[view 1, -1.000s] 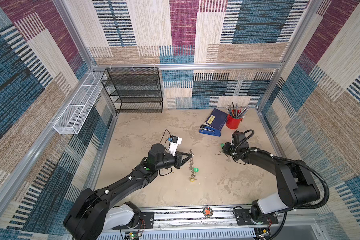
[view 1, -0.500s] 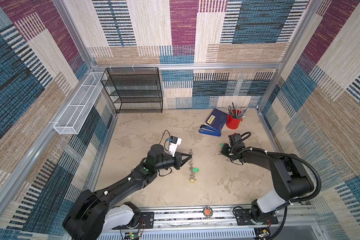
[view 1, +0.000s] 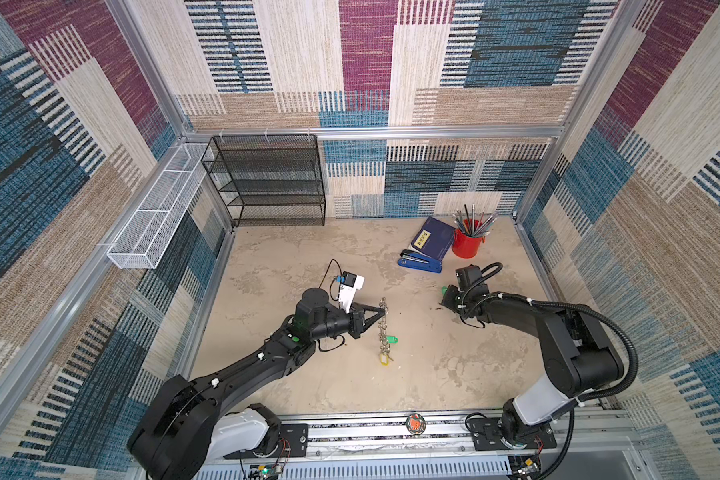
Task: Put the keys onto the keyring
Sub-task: 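Lower the right gripper and grasp the green-tagged key's ring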
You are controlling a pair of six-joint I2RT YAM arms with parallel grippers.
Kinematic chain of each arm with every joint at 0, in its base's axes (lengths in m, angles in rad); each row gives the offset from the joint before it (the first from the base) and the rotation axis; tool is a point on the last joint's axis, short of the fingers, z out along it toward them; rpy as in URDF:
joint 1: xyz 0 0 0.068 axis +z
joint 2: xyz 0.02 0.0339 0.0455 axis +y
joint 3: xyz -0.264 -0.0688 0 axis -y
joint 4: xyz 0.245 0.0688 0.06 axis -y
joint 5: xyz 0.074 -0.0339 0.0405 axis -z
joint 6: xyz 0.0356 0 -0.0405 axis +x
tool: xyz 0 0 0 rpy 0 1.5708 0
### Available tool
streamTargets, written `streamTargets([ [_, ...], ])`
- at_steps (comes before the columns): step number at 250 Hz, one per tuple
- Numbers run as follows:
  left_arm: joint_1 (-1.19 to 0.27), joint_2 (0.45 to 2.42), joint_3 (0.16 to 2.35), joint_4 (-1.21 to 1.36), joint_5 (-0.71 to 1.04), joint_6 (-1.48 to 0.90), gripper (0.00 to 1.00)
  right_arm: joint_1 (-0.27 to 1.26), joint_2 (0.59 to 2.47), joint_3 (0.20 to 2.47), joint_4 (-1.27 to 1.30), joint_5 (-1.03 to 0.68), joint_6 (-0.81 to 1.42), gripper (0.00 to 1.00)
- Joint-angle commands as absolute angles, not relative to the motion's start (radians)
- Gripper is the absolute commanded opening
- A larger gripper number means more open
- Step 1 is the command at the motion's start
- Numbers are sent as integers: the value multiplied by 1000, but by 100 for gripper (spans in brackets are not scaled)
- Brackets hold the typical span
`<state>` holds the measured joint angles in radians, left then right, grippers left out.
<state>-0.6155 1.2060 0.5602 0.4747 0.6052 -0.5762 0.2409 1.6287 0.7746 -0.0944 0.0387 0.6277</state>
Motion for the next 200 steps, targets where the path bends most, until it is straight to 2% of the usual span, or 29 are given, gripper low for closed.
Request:
streamTargets([
  [1, -614, 1208, 562, 529, 618, -580, 0, 243, 1638, 782, -68, 50, 629, 13],
  [93, -615, 1218, 561, 539, 626, -583, 0, 243, 1641, 778, -57, 63, 624, 9],
  [141, -615, 1222, 561, 541, 626, -585, 0, 244, 1628, 768, -36, 74, 602, 2],
  [200, -615, 1187, 581, 466, 592, -567, 0, 256, 1468, 650, 125, 10, 494, 0],
])
